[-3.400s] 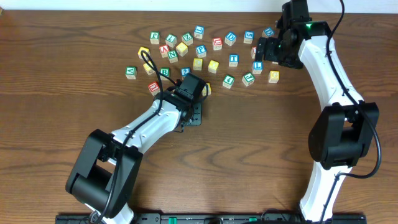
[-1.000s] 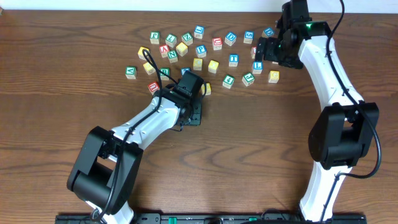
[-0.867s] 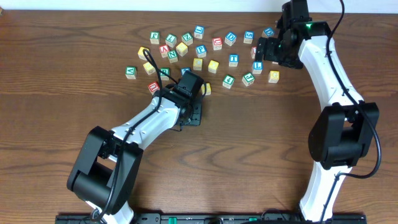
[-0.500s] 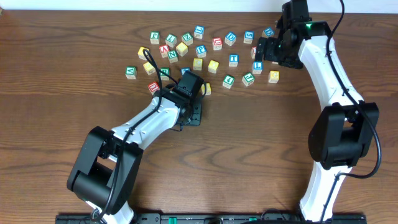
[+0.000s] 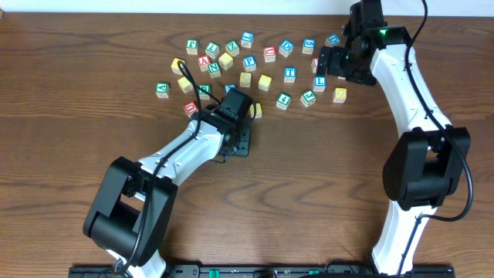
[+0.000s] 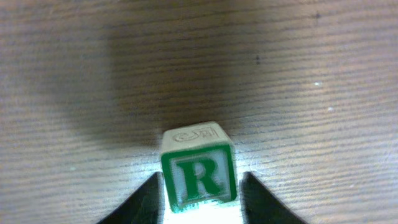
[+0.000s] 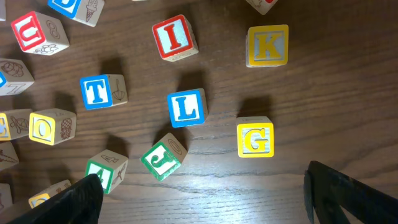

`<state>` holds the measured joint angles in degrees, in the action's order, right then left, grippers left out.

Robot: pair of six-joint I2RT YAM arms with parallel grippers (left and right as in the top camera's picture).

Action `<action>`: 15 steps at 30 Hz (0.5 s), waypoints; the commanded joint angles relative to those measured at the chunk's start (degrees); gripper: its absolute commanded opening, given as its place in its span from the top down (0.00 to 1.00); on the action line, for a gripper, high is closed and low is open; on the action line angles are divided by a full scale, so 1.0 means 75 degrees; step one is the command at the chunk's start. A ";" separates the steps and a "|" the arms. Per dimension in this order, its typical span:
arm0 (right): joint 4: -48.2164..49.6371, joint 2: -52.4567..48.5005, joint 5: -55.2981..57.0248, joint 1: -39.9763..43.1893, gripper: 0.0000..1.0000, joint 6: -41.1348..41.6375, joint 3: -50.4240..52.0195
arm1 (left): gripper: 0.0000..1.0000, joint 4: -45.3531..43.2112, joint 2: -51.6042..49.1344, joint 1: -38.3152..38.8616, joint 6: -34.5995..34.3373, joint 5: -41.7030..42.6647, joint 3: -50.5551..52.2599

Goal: Spell out ROBOT
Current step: 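Carry the green R block toward the table front and set it down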

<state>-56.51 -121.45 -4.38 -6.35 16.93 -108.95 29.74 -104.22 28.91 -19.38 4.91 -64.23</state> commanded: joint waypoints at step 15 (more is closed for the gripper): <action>-0.0012 0.0187 0.0055 -0.0073 0.01 -0.0093 -0.0131 | 0.41 0.0020 -0.0079 -0.0029 0.0067 0.0032 -0.0204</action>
<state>-56.51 -121.45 -4.38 -6.35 16.93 -108.95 29.76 -104.22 28.91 -19.38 5.13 -64.23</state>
